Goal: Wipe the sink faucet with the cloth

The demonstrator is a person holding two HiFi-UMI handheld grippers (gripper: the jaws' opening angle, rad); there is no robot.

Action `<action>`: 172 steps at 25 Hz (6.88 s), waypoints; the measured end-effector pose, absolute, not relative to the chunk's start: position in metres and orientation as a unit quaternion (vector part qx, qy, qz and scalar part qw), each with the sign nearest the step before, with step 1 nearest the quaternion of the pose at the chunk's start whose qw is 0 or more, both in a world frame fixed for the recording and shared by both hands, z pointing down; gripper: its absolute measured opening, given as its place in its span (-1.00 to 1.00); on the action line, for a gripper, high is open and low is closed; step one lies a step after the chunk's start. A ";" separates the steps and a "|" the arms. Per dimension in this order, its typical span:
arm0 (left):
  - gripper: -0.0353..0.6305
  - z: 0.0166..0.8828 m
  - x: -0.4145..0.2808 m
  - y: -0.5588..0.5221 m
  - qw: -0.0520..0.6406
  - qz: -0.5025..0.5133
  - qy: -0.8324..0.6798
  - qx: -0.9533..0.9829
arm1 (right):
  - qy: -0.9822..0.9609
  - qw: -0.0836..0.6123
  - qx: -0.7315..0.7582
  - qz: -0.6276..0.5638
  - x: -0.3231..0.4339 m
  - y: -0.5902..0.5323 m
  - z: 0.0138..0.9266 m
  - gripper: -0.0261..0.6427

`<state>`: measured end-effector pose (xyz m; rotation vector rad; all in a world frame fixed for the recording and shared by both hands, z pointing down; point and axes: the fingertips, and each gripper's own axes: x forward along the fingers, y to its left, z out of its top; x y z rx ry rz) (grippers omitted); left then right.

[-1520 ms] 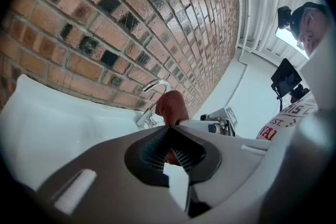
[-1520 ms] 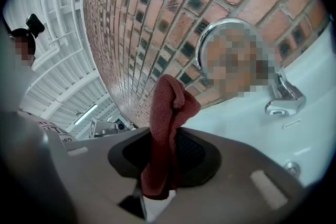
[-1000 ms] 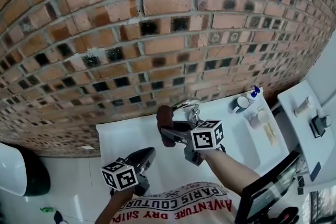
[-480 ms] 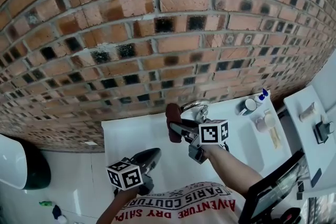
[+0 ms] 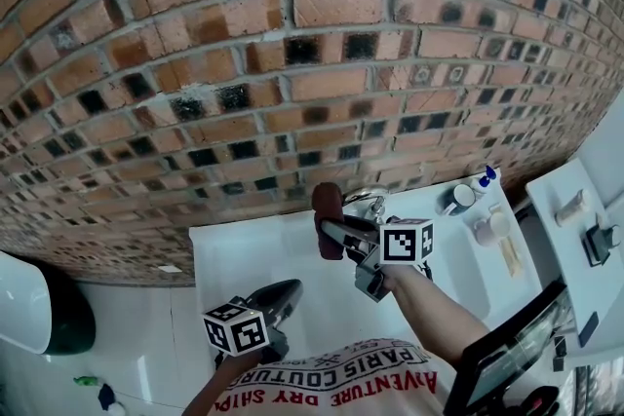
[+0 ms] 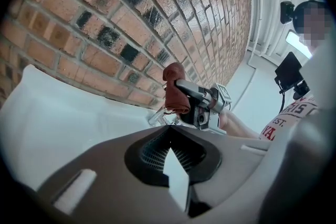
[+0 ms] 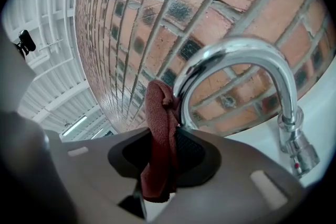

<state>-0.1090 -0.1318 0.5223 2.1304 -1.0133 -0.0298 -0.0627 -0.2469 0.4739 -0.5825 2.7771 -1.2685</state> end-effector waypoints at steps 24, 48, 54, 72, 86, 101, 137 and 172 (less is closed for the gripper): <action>-0.88 0.520 -0.091 -0.127 0.379 0.003 -0.388 0.840 | 0.863 0.118 -0.242 -0.427 0.047 -0.283 0.450 -0.62; -0.88 0.532 -0.091 -0.132 0.392 0.011 -0.390 0.833 | 0.786 0.051 -0.362 -0.498 0.077 -0.307 0.579 -0.62; -0.88 0.527 -0.091 -0.129 0.386 0.010 -0.391 0.836 | 0.786 0.055 -0.365 -0.495 0.082 -0.304 0.573 -0.62; -0.88 0.506 -0.087 -0.112 0.363 0.001 -0.392 0.845 | 0.834 0.043 -0.287 -0.469 0.038 -0.226 0.524 -0.62; -0.88 0.523 -0.094 -0.125 0.383 -0.002 -0.399 0.833 | 0.807 0.004 -0.295 -0.512 0.025 -0.273 0.569 -0.62; -0.88 0.524 -0.094 -0.126 0.385 -0.002 -0.404 0.830 | 0.811 0.002 -0.320 -0.489 0.038 -0.287 0.564 -0.63; -0.88 0.527 -0.107 -0.126 0.389 -0.018 -0.405 0.827 | 0.873 -0.068 -0.272 -0.400 -0.037 -0.260 0.527 -0.63; -0.88 0.498 -0.101 -0.064 0.337 0.003 -0.444 0.830 | 0.912 -0.097 -0.112 -0.381 -0.038 -0.063 0.512 -0.64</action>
